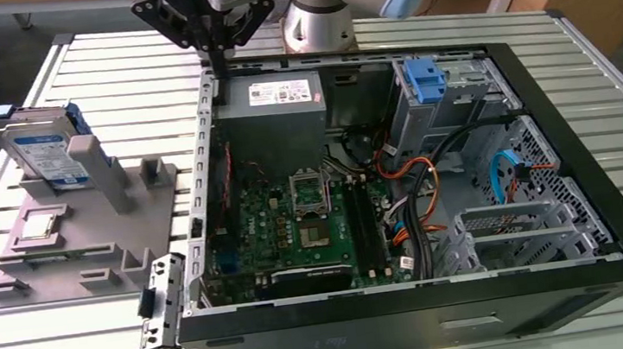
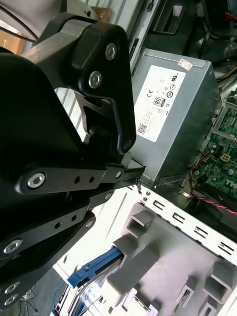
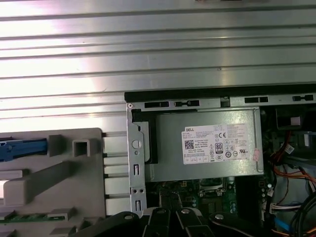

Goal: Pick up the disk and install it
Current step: 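Reach for the disk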

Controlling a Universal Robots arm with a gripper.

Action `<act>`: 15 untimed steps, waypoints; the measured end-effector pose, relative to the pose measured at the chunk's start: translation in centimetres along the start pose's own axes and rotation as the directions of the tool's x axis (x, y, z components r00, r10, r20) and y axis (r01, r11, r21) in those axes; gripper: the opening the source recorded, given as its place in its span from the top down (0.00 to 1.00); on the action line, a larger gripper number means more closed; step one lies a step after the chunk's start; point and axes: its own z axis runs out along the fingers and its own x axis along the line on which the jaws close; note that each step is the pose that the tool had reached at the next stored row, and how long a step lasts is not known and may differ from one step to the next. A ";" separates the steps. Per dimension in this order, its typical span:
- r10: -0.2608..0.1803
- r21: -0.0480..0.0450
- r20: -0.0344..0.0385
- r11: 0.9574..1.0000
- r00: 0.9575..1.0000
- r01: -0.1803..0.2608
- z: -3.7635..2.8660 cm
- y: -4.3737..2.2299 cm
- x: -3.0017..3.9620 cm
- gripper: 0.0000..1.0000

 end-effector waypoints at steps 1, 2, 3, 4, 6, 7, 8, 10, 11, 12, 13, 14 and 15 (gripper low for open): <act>0.000 0.000 0.000 1.000 1.000 0.000 0.00 -0.01 0.07 0.89; 0.000 0.000 0.000 1.000 1.000 0.000 0.01 -0.01 0.13 0.89; 0.000 0.000 0.000 1.000 1.000 0.000 0.00 -0.01 0.18 0.89; 0.000 0.000 0.000 1.000 1.000 0.000 0.00 -0.02 0.23 0.89; 0.000 0.000 0.000 1.000 1.000 0.000 0.00 -0.03 0.34 0.89; 0.000 0.000 0.000 1.000 1.000 0.000 0.00 -0.04 0.42 0.89; 0.000 0.000 0.000 1.000 1.000 0.000 0.00 -0.04 0.54 0.89; 0.000 0.000 0.000 1.000 1.000 0.000 0.02 -0.06 0.77 0.89; 0.000 0.000 0.000 1.000 1.000 0.000 0.02 -0.07 0.90 0.89; 0.000 0.000 0.000 1.000 1.000 0.000 0.03 -0.08 1.04 0.89; 0.000 0.000 0.000 1.000 1.000 0.000 0.04 -0.09 1.18 0.89; 0.000 0.000 0.000 1.000 1.000 0.000 0.04 -0.10 1.26 0.89; 0.000 0.000 0.000 1.000 1.000 0.000 0.04 -0.10 1.28 0.89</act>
